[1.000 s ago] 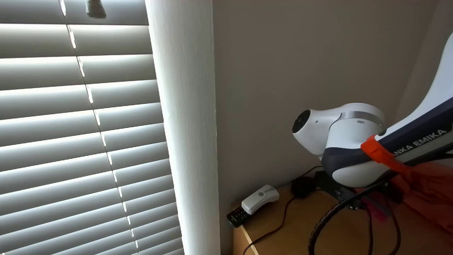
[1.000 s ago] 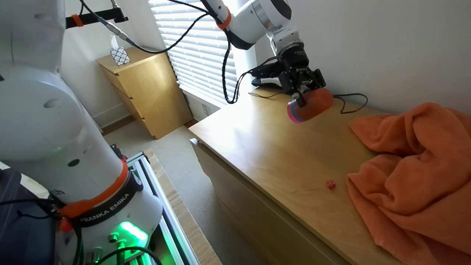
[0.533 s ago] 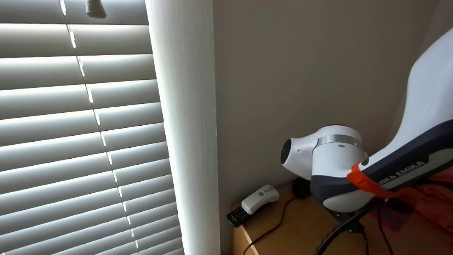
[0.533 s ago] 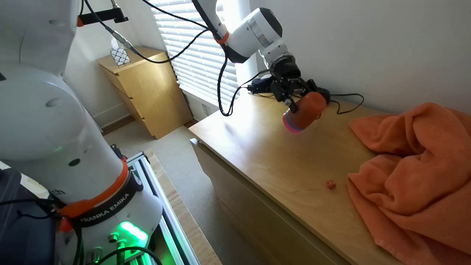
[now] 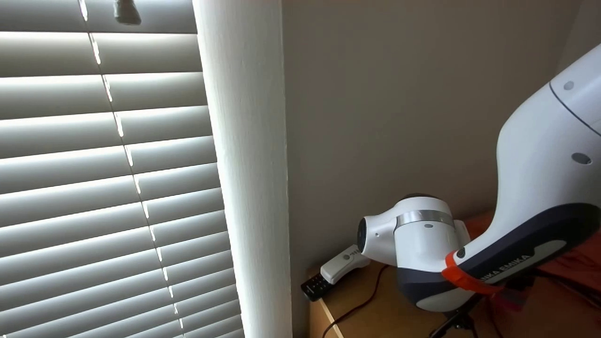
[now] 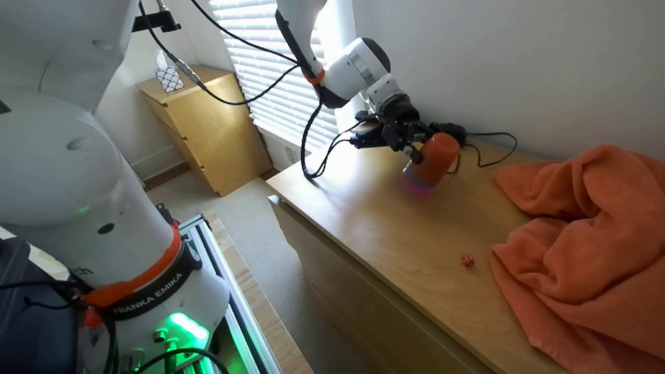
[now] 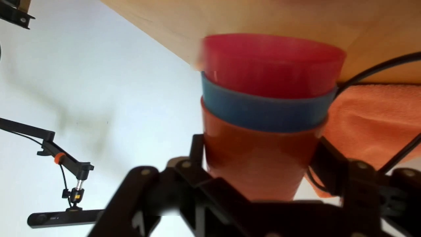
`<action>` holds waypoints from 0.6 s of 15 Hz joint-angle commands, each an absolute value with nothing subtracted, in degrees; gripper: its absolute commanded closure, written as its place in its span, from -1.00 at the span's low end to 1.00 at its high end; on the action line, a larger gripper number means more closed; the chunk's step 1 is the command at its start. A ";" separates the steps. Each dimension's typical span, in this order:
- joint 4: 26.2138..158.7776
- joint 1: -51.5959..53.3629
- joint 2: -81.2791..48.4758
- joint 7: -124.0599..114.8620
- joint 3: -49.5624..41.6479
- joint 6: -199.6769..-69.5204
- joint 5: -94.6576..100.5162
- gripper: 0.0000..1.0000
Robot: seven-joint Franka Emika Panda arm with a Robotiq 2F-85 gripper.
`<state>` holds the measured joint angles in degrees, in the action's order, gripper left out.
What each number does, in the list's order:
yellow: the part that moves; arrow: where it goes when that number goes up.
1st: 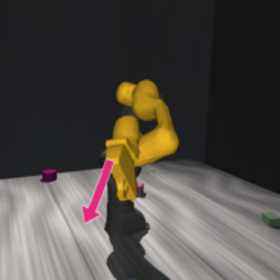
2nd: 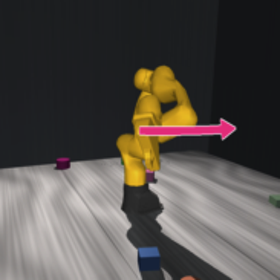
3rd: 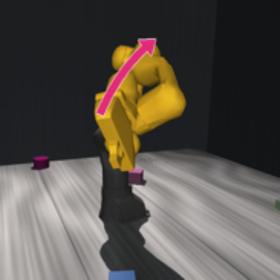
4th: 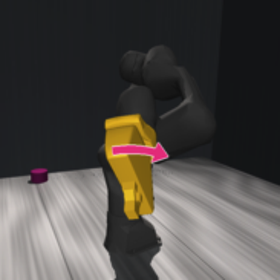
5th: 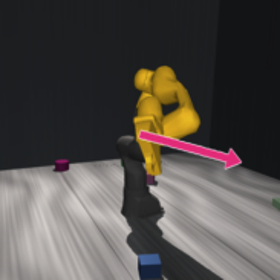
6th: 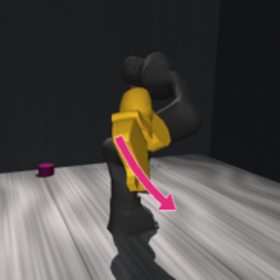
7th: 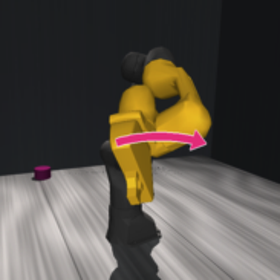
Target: Turn the stacked up plastic cups over
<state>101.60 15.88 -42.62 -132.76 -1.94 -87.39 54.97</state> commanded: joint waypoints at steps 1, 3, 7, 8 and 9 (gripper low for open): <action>99.30 16.16 -45.31 -135.76 -0.87 -85.39 56.90 -0.09; 98.67 16.26 -45.89 -137.10 -0.63 -85.02 56.72 -0.09; 97.24 16.80 -47.29 -139.76 -0.62 -82.98 57.00 -0.09; 96.87 17.02 -47.74 -140.02 -0.64 -82.16 57.34 -0.09; 96.52 17.30 -48.19 -140.53 -0.72 -81.40 57.81 -0.09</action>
<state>98.44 16.37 -45.80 -137.96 -0.84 -84.51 55.84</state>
